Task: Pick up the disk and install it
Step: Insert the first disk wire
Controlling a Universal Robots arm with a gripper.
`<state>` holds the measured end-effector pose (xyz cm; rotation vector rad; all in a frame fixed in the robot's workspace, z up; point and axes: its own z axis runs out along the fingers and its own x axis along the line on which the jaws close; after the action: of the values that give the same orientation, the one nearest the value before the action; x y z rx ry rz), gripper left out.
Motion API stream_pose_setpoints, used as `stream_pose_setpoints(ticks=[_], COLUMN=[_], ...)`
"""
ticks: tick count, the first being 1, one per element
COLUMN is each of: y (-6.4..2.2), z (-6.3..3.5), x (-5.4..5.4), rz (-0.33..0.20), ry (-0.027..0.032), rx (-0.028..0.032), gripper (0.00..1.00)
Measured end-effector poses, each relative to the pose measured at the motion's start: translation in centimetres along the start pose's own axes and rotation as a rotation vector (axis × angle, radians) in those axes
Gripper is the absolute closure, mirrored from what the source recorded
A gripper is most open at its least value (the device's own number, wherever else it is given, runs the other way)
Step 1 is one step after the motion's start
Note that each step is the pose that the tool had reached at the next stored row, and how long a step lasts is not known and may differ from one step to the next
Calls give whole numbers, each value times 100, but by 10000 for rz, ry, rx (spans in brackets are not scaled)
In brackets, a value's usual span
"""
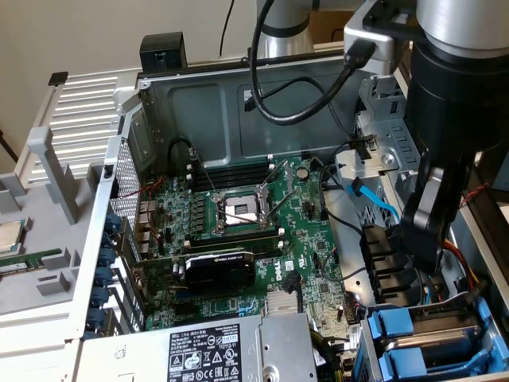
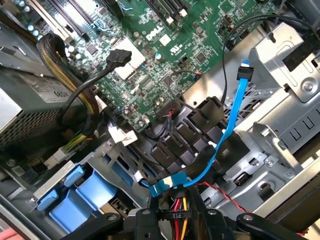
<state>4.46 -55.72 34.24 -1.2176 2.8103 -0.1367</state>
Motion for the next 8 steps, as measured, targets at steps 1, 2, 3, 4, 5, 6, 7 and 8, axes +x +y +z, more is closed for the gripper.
stream_pose_setpoints(ticks=[1,2,3,4,5,6,7,8], y=[0,0,0,0,0,-1,-3,-4], z=[1,1,2,2,3,3,3,3], x=[0,0,-1,-1,-1,-2,-4,-5], rz=[15,23,27,30,33,36,35,37], ry=[1,-1,-4,-6,-7,-7,-7,-9], rx=[1,4,6,8,10,12,13,14], gripper=[65,65,65,65,65,65,65,65])
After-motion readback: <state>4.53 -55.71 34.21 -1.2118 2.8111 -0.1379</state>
